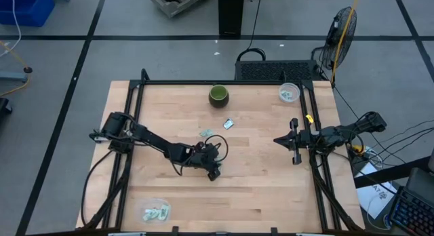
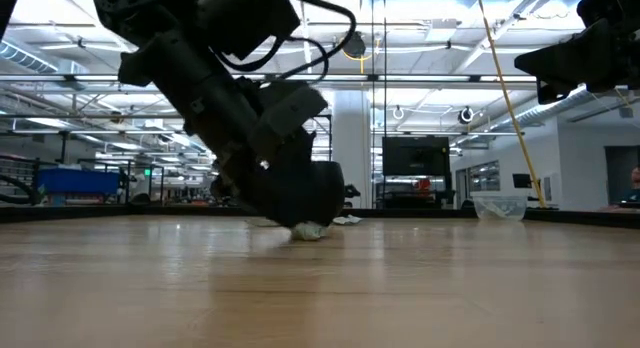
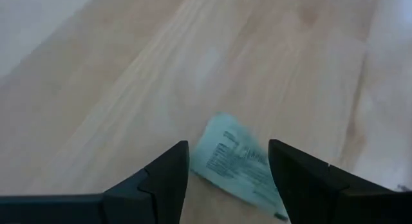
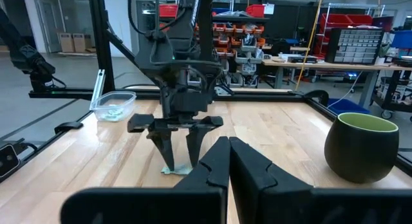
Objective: Pick and place items into bin
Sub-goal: Put the stevia packet into the bottom transparent bin
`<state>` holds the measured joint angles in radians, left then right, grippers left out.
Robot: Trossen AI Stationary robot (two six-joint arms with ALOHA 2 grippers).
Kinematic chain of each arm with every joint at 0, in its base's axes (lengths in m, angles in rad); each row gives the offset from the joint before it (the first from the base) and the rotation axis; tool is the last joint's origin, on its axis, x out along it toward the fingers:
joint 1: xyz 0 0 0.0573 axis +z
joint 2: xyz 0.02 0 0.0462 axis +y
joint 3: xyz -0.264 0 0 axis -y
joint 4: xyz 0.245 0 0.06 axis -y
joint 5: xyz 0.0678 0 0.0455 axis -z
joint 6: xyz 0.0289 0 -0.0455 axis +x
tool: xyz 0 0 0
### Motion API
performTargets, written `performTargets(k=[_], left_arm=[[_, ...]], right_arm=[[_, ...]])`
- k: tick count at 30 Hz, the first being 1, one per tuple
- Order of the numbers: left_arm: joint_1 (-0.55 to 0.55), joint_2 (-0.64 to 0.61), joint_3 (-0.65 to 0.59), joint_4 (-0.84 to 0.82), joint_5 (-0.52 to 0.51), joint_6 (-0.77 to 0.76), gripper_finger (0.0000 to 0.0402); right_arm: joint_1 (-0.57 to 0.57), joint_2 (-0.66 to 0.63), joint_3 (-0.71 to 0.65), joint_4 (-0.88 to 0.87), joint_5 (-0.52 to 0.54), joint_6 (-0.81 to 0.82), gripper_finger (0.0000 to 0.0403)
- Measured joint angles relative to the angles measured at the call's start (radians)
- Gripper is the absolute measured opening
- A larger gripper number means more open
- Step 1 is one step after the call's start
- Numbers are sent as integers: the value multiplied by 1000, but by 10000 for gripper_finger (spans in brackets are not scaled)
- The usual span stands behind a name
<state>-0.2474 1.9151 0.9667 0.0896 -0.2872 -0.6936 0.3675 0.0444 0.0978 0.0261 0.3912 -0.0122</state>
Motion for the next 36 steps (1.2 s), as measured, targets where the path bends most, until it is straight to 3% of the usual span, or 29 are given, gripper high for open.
performTargets(k=[10, 26, 36], left_arm=[[11, 27, 3, 42, 15, 0, 214], [11, 29, 2, 41, -4, 8, 107], [11, 30, 2, 43, -3, 37, 93]], right_arm=[[0, 0, 0, 7, 0, 0, 0], [0, 0, 0, 7, 0, 0, 0], [0, 0, 0, 7, 0, 0, 0]])
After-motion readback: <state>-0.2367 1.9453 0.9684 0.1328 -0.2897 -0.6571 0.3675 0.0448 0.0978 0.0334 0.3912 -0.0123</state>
